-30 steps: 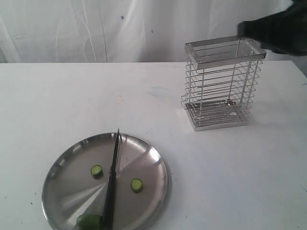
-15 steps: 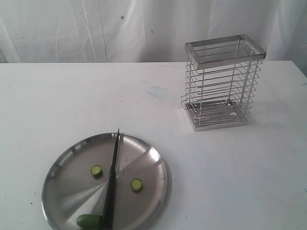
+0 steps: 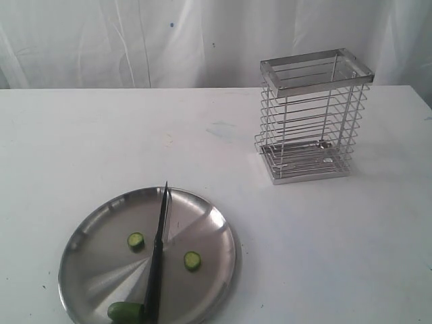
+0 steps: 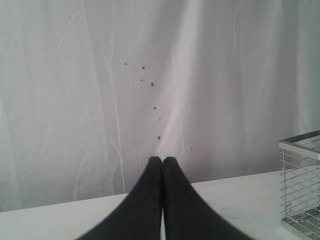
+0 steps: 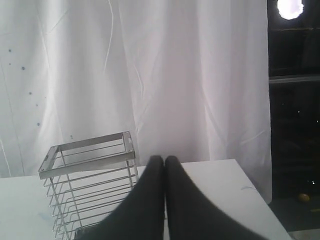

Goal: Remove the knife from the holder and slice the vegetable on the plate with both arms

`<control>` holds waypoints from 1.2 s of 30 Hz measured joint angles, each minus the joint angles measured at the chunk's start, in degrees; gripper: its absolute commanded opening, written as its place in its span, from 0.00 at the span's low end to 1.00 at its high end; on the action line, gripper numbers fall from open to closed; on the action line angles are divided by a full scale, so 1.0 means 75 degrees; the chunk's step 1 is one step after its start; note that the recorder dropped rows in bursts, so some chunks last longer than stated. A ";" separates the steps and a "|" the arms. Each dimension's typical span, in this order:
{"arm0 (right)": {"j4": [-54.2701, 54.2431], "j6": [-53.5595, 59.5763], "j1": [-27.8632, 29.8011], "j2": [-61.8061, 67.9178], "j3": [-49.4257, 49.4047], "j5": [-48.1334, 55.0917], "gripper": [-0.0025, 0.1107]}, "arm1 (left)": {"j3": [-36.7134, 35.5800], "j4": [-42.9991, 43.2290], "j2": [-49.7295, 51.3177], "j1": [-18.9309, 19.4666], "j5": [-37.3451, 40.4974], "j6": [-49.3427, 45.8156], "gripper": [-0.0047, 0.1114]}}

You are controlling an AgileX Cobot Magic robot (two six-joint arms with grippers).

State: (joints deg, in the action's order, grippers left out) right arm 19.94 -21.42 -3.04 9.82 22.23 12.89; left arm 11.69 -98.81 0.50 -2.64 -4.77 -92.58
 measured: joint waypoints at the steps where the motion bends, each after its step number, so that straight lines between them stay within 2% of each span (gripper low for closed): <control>1: -0.0015 -0.0003 0.0011 -0.0032 0.0000 0.0039 0.02 | 0.0000 0.0000 0.0000 0.0000 0.0000 0.0000 0.04; 8: -0.0047 -0.0003 0.0011 -0.0065 -0.0006 -0.0020 0.02 | 0.0000 0.0000 0.0000 0.0000 0.0000 0.0000 0.04; 11: 0.0378 -0.0003 0.0011 -0.0396 -0.0112 -0.0390 0.02 | 0.0000 0.0000 0.0000 0.0000 0.0000 0.0000 0.04; 18: 0.0892 -0.0003 0.0341 -0.1258 -0.1761 -0.0612 0.02 | 0.0000 0.0000 0.0000 0.0000 0.0022 0.0000 0.04; 22: -0.0018 0.0375 0.0890 -0.1258 -0.2643 -0.0708 0.02 | 0.0000 0.0000 0.0000 0.0000 0.0022 0.0000 0.04; 27: -0.1779 0.2074 0.1364 -0.1258 -0.2922 -0.0176 0.02 | 0.0000 0.0000 0.0000 0.0000 0.0035 0.0000 0.04; 36: -0.2218 0.2553 0.1435 -0.1258 -0.2922 0.0498 0.02 | 0.0000 0.0000 0.0000 0.0000 0.0039 0.0000 0.04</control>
State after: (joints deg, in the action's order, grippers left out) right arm 3.30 -2.28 7.73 0.38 0.32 16.63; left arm 11.69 -98.81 0.50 -2.64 -4.48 -92.58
